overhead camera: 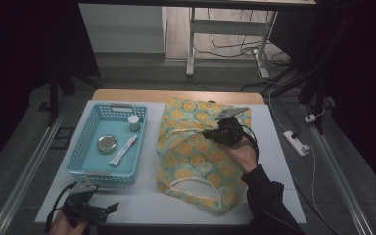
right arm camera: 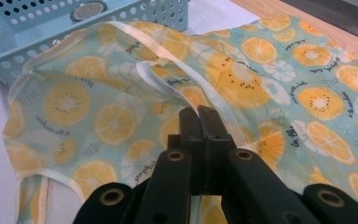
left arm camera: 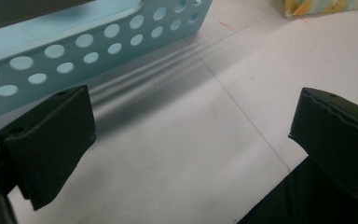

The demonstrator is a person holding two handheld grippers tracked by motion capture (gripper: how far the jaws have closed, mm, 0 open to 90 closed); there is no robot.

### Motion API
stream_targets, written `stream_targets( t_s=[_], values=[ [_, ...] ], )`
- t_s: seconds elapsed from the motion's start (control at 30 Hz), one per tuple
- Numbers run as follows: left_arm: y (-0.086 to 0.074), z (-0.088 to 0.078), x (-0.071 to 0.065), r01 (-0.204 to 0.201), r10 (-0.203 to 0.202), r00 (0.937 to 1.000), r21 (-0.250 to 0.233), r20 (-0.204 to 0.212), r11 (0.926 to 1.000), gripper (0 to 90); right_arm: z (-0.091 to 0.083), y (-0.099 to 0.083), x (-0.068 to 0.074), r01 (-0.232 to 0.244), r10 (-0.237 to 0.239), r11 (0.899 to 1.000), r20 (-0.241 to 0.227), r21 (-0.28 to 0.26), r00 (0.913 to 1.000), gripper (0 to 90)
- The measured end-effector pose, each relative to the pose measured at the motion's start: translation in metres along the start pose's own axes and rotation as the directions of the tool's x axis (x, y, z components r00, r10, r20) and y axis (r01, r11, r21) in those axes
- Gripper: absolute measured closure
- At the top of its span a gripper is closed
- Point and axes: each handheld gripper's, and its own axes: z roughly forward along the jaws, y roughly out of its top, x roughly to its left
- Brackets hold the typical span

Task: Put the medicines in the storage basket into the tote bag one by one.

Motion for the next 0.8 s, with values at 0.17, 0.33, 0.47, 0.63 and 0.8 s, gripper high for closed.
stream_targets(
  t_s=[0.17,0.33,0.47,0.63,0.8],
  values=[
    [0.0,-0.002,0.001,0.01,-0.01,0.9999,-0.015,0.008,0.9998,0.1,0.001,-0.001,0.0,0.003,-0.003,1.0,0.0,0.004,1.0,90.0],
    [-0.001,-0.004,0.003,0.024,-0.024,0.9996,-0.032,0.017,0.9992,0.0,0.002,-0.001,0.001,0.004,-0.004,1.0,0.002,0.006,1.0,90.0],
    [-0.001,-0.006,0.005,0.04,-0.039,0.9988,-0.044,0.031,0.9982,0.0,0.002,-0.002,0.0,0.002,-0.002,1.0,0.0,0.01,1.0,90.0],
    [0.001,-0.009,0.004,0.029,-0.027,0.9991,-0.05,0.032,0.9983,0.1,0.002,-0.002,-0.001,-0.004,0.003,1.0,0.0,0.007,1.0,90.0],
    [0.004,-0.015,0.005,0.029,-0.025,0.9983,-0.079,0.053,0.9965,0.1,0.002,-0.003,-0.002,-0.006,0.006,1.0,0.0,0.005,1.0,90.0]
  ],
)
